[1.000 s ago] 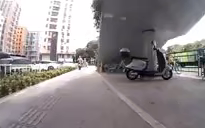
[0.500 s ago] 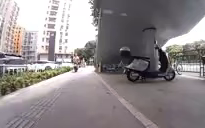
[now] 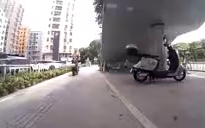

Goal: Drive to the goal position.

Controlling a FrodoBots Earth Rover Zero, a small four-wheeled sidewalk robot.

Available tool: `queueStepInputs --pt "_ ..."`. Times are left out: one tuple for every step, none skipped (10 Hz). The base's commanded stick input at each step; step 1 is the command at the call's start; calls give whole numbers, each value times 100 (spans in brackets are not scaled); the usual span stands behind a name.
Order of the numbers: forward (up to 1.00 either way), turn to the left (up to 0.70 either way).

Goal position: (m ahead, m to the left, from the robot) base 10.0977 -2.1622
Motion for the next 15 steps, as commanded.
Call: queueStepInputs --pt "45 0" --pt "45 0" --pt "45 0" --pt "45 0" --pt "45 0" --pt "45 0" --pt "45 0" --pt "45 0" --pt "45 0" --pt "45 0" --pt "45 0" --pt "45 0" --pt "45 0" --pt "45 0" --pt "45 0"
